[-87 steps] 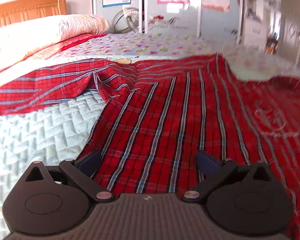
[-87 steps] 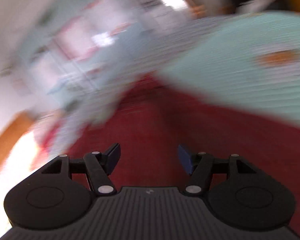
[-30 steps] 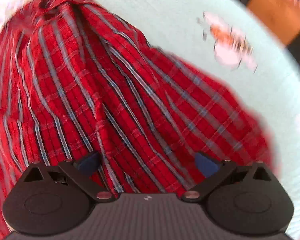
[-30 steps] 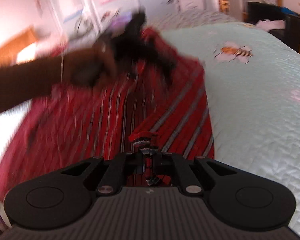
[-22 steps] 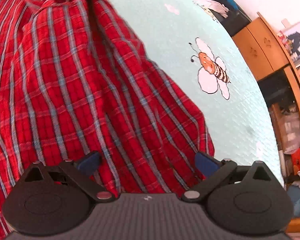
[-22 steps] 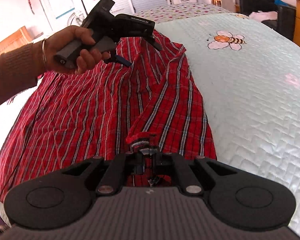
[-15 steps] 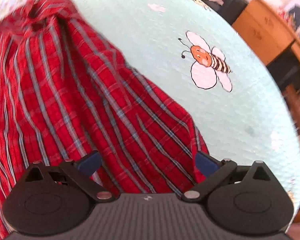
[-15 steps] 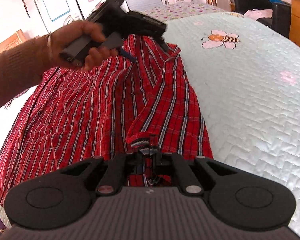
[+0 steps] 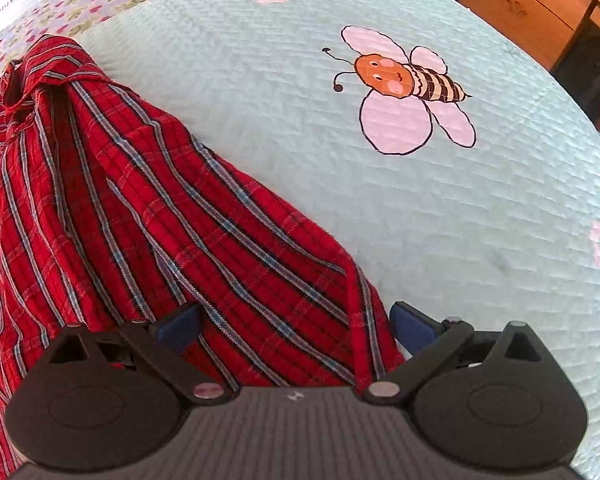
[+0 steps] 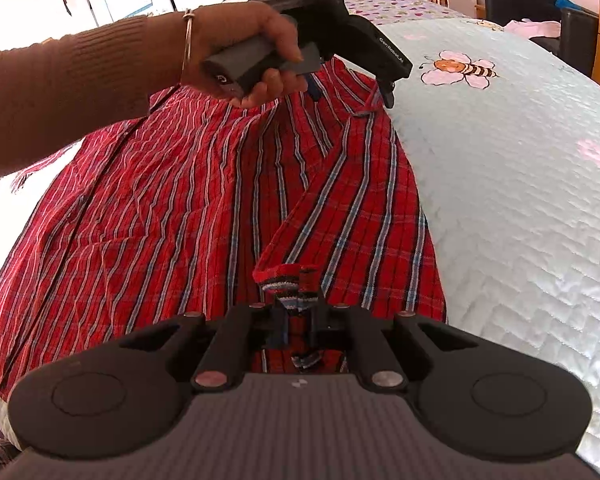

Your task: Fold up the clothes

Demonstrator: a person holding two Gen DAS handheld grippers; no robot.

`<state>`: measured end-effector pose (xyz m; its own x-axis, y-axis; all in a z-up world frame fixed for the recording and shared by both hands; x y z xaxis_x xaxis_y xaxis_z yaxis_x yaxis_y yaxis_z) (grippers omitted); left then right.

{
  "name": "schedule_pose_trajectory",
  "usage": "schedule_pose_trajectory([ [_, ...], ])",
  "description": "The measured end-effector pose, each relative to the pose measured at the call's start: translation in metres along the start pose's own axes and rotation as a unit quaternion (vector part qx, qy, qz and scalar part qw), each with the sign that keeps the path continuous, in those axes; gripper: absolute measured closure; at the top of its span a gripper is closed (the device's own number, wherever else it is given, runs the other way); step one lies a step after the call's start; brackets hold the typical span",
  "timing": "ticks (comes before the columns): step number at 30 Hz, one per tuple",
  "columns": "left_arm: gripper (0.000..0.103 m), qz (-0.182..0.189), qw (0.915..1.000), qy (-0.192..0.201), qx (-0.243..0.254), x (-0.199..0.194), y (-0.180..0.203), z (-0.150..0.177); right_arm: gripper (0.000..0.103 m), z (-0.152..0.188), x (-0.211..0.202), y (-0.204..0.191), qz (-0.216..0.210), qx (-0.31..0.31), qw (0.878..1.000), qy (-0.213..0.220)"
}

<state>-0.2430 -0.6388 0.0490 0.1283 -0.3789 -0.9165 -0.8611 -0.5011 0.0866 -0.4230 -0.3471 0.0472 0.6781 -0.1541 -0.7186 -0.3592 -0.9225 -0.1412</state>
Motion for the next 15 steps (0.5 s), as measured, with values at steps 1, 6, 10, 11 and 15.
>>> schedule_pose_trajectory([
  [1, 0.001, 0.0, 1.0, 0.002, 0.002, 0.0, -0.001, 0.0, 0.093, 0.0, 0.0, 0.001, 0.0, 0.0, 1.0, -0.002],
  [6, 0.001, 0.001, 1.0, 0.0, 0.0, 0.008, 0.007, -0.003, 0.093, 0.0, 0.001, 0.001, -0.001, -0.002, 1.0, -0.006],
  [10, 0.008, 0.005, 1.0, -0.001, -0.005, 0.012, 0.007, -0.006, 0.093, -0.003, -0.001, -0.003, 0.0, -0.006, 1.0, -0.003],
  [11, 0.015, 0.009, 0.9999, -0.001, -0.005, 0.012, 0.005, -0.006, 0.093, -0.003, -0.002, -0.003, -0.001, -0.005, 1.0, -0.001],
  [15, 0.07, 0.049, 0.9985, 0.013, -0.02, 0.006, -0.008, -0.009, 0.094, -0.008, -0.009, -0.003, -0.002, 0.002, 1.0, 0.01],
])
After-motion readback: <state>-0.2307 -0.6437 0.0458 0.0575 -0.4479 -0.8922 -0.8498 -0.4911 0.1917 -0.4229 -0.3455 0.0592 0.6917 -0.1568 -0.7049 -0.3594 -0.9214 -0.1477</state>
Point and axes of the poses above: each gripper's, at about its wrist camera, not at the fingertips, and x roughly the way its jaws point, y to its right, z to its underside, the point moved 1 cm from there along x, roughly the way its jaws point, and after that the axes turned 8 degrees about -x, right-handed, at the moved point
